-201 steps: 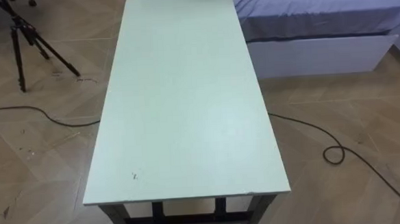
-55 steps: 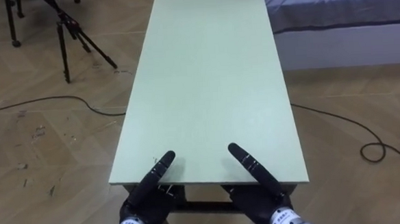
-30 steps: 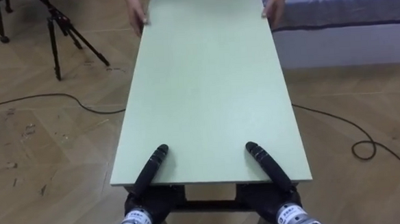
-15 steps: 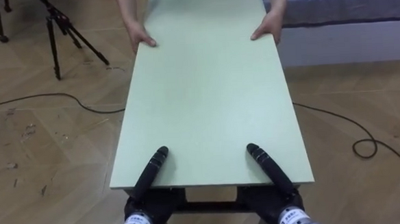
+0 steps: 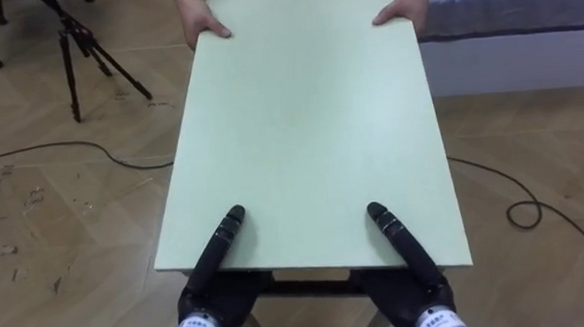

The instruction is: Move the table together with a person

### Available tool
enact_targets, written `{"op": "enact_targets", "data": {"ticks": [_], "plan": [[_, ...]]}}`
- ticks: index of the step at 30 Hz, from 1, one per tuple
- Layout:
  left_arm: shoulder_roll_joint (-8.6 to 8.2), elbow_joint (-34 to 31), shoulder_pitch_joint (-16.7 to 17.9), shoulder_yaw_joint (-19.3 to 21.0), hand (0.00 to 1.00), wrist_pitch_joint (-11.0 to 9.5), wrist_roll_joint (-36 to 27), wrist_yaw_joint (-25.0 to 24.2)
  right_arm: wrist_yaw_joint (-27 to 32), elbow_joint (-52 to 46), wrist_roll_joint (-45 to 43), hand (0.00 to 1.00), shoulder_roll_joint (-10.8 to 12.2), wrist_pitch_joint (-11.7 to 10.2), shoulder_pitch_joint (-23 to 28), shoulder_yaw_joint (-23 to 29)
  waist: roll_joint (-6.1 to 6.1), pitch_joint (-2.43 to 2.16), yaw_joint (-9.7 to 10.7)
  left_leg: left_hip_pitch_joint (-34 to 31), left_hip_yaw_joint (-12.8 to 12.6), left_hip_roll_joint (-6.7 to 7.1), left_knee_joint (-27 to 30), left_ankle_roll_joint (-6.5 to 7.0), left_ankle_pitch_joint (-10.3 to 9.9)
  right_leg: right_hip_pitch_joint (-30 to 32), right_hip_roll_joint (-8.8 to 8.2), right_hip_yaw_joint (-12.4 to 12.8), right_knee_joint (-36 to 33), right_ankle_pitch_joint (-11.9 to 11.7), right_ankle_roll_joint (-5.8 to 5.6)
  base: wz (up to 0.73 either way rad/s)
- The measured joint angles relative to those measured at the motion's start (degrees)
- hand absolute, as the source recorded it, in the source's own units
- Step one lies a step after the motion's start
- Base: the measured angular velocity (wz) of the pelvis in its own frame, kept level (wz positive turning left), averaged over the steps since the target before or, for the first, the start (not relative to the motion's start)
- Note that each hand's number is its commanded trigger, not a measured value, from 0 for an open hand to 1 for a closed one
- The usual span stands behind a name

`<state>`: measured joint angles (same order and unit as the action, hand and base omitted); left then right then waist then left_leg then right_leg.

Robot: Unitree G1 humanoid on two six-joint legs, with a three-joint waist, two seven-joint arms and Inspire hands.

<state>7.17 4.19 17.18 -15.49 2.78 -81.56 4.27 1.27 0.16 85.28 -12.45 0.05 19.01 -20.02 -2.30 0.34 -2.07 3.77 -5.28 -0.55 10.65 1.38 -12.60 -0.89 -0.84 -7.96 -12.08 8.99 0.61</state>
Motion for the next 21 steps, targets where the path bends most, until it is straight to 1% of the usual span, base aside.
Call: {"op": "enact_targets", "data": {"ticks": [5,7,9,16,18,19,20,21], "plan": [[-0.03,-1.67,1.43,-0.64,1.0,-0.89,0.52,-0.14,-0.19,-1.3,-0.07,1.0,-0.75,-0.23,0.78,-0.16,0.15,-0.08,-0.13,-0.03,0.0,0.01,0.05,0.0,0.0,0.16,0.01,-0.07,0.24,0.0,0.0,0.0],[0.0,-2.17,1.87,-0.7,1.0,-0.95,0.77,-0.48,-0.54,-1.95,-0.11,1.0,-0.75,-0.49,1.63,-0.16,0.14,-0.08,-0.51,-0.03,0.01,-0.01,0.05,0.0,0.0,0.16,0.03,-0.07,0.25,0.0,0.0,0.0],[0.13,-2.79,2.22,-1.22,1.0,-1.07,1.26,-0.8,-1.29,-2.83,-0.1,1.0,-0.86,-1.52,3.01,-0.3,0.14,-0.08,-1.4,-0.33,0.03,-0.02,0.08,0.0,0.0,0.44,0.02,-0.06,0.23,0.0,0.0,0.0],[0.13,-3.23,3.17,-1.77,1.0,-2.13,1.34,-1.72,-2.29,-2.88,-0.21,1.0,-1.45,-2.54,3.15,-1.14,0.26,-0.04,-1.28,-2.11,0.71,-0.08,0.9,-0.01,0.0,1.95,-0.03,-0.41,-0.6,0.0,0.0,0.01],[0.62,-3.24,3.26,-2.97,1.0,-3.44,1.27,-1.96,-2.73,-2.87,-0.23,1.0,-1.5,-3.07,3.53,-1.3,0.59,0.17,-1.3,-2.41,0.72,-0.15,1.34,-0.03,-0.01,2.06,-0.01,-0.66,-0.8,0.01,0.02,0.07],[0.59,-3.24,3.28,-3.23,1.0,-3.78,1.27,-1.96,-2.82,-2.87,-0.16,1.0,-1.5,-3.15,3.62,-1.29,0.71,0.23,-1.31,-2.66,0.72,-0.19,1.78,-0.05,-0.03,2.11,-0.02,-0.7,-0.88,0.02,0.03,0.05],[0.5,-3.34,3.29,-3.75,1.0,-4.65,1.29,-1.97,-3.1,-2.87,-0.17,1.0,-1.48,-3.3,3.61,-1.3,1.02,0.33,-1.39,-3.57,0.72,-0.28,2.99,-0.17,-0.12,2.81,-0.06,-0.64,-1.47,0.04,0.06,0.0],[0.57,-3.89,3.32,-4.43,1.0,-5.5,1.27,-1.97,-3.54,-2.88,-0.31,1.0,-1.5,-4.25,3.6,-1.83,1.48,0.47,-1.53,-4.89,0.76,-0.73,4.48,-0.39,-0.26,3.89,-0.08,-0.6,-2.47,0.19,0.28,0.0]]}}
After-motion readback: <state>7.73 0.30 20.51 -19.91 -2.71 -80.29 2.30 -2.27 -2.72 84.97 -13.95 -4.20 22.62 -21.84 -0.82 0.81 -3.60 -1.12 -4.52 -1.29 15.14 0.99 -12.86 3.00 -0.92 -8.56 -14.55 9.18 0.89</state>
